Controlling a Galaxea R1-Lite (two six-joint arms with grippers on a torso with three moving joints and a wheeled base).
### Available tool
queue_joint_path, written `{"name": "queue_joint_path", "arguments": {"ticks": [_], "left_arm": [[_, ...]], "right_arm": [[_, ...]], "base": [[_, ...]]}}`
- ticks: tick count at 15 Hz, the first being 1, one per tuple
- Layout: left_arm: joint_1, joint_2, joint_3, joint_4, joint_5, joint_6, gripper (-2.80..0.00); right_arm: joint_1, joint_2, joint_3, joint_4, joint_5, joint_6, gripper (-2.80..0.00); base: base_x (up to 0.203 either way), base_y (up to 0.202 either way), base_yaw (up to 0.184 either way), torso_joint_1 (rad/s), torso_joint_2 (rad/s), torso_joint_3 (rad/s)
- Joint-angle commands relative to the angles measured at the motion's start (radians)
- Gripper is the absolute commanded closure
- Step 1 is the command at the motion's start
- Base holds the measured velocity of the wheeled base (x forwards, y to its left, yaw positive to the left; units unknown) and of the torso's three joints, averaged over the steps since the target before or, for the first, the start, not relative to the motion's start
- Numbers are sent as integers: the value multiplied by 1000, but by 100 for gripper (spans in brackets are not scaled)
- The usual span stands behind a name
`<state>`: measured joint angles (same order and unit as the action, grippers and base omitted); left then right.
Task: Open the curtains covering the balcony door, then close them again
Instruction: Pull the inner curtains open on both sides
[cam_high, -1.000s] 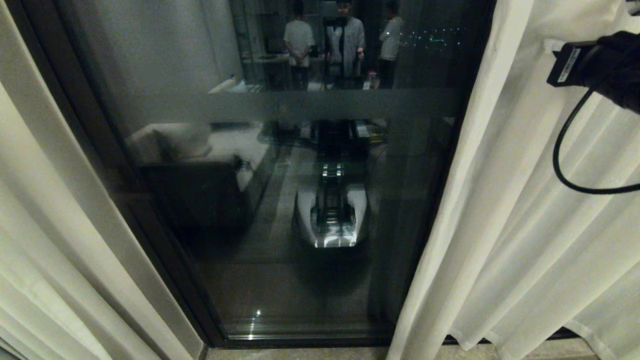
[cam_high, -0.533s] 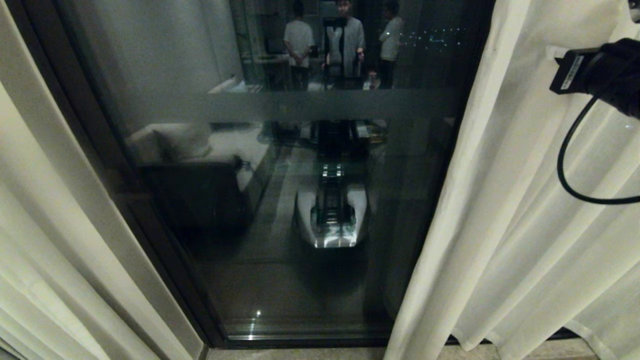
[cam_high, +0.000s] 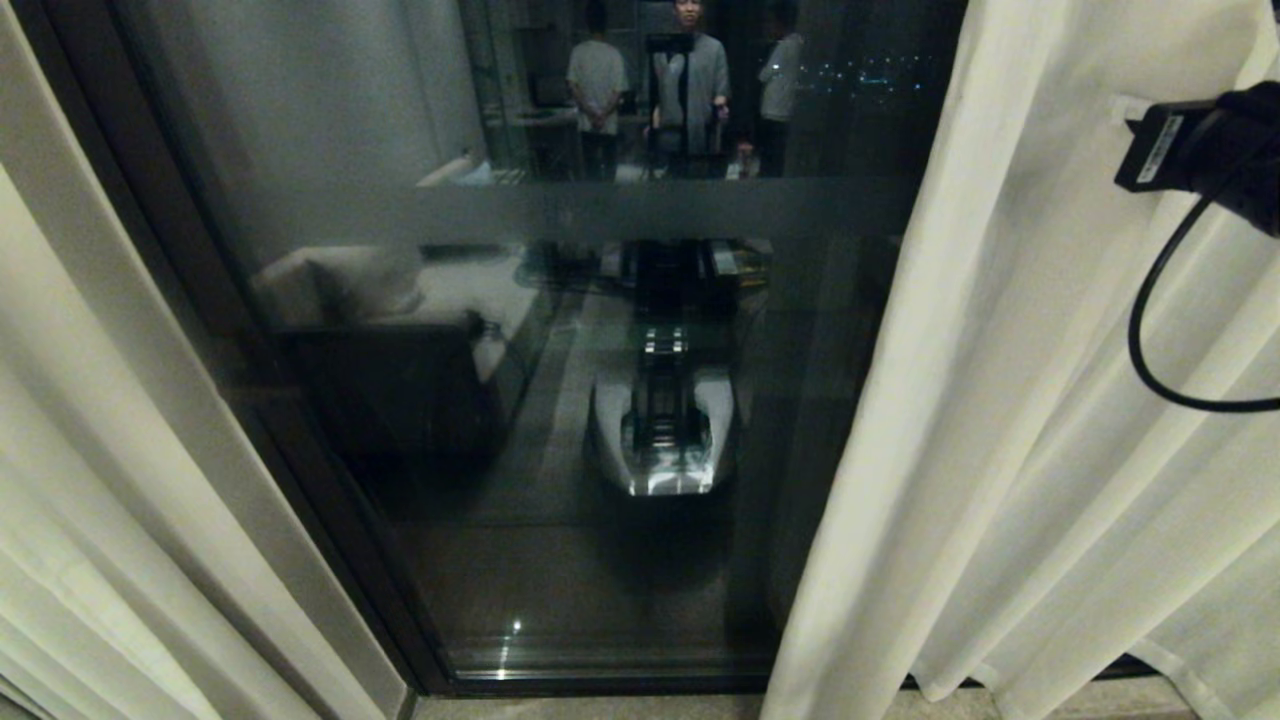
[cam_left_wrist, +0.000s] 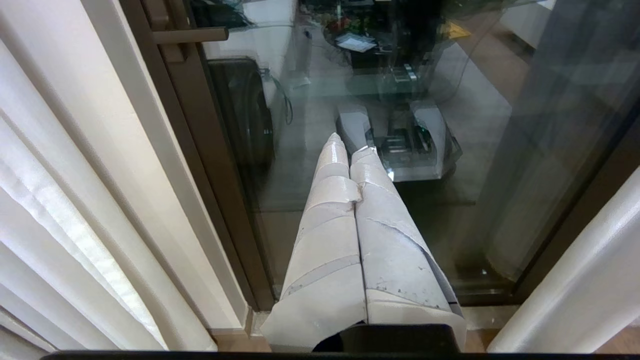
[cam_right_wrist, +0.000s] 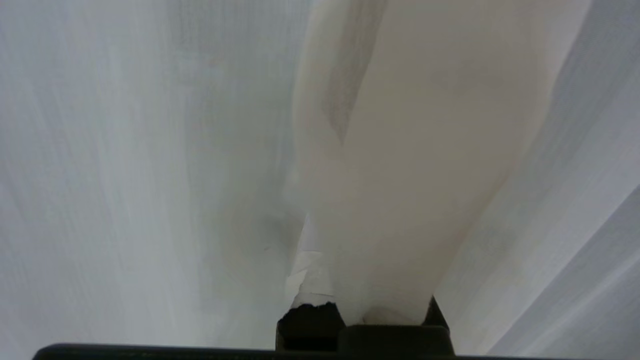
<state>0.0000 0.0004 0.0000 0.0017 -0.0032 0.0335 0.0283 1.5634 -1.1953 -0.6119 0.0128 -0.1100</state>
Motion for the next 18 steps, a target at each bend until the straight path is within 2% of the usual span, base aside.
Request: {"name": "queue_joint_path", "arguments": {"ticks": [1, 12, 18], "left_arm": [[0, 0, 0, 0, 0, 0, 0], [0, 0, 0, 0, 0, 0, 0], [0, 0, 0, 0, 0, 0, 0]], "right_arm": [[-2, 0, 0, -5, 1, 0, 0], [-2, 6, 2, -6, 2, 1, 0], [-1, 9, 2, -8, 2, 1, 0]], "base": [[0, 0, 0, 0, 0, 0], [0, 0, 0, 0, 0, 0], [-1, -152, 1, 0, 1, 2]]}}
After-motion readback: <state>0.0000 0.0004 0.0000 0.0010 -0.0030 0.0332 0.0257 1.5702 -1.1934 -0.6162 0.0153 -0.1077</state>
